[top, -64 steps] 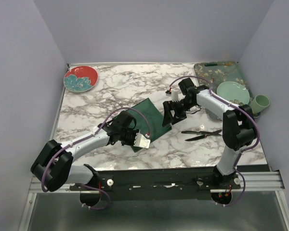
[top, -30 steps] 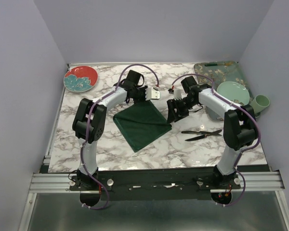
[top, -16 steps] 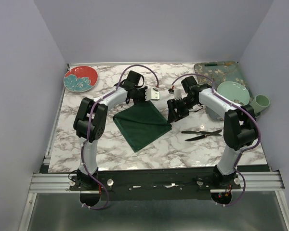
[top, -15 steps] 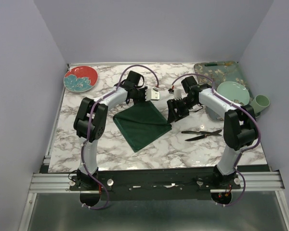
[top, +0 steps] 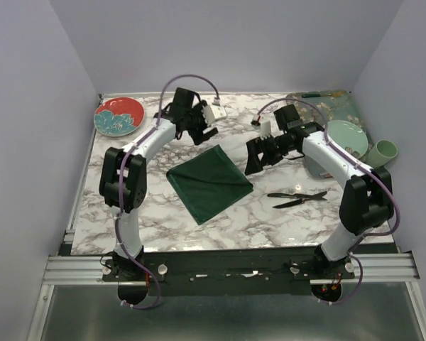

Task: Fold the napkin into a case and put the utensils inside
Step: Fold the top corner of the square-folded napkin at the center of the board, then smooth out the upper triangle-folded napkin at the center of the board.

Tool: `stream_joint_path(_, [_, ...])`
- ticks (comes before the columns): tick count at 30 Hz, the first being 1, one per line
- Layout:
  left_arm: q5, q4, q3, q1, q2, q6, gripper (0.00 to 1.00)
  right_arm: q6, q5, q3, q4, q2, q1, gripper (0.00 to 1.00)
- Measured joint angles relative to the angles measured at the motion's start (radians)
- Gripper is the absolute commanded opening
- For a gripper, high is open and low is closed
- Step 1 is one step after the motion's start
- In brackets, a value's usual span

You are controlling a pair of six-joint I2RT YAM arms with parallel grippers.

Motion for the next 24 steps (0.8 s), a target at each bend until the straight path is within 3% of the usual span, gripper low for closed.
stream_joint_path(6, [-0.015, 0.013, -0.055, 0.108, -0.283, -0.237, 0.99, 0.008, 0.004, 0.001, 0.167, -0.140, 0.008, 1.00])
stream_joint_path(12, [-0.003, 0.137, -0.254, 0.138, -0.576, -0.452, 0.99, 0.018, -0.041, 0.022, 0.382, -0.190, 0.023, 1.00])
stream_joint_path(17, [0.110, 0.110, -0.285, 0.157, -0.520, -0.617, 0.99, 0.111, -0.193, 0.158, 0.422, 0.000, 0.038, 1.00])
stream_joint_path(24, [0.381, 0.174, -0.495, 0.206, -0.398, -0.990, 0.99, 0.315, -0.309, 0.035, 0.445, 0.091, 0.100, 1.00])
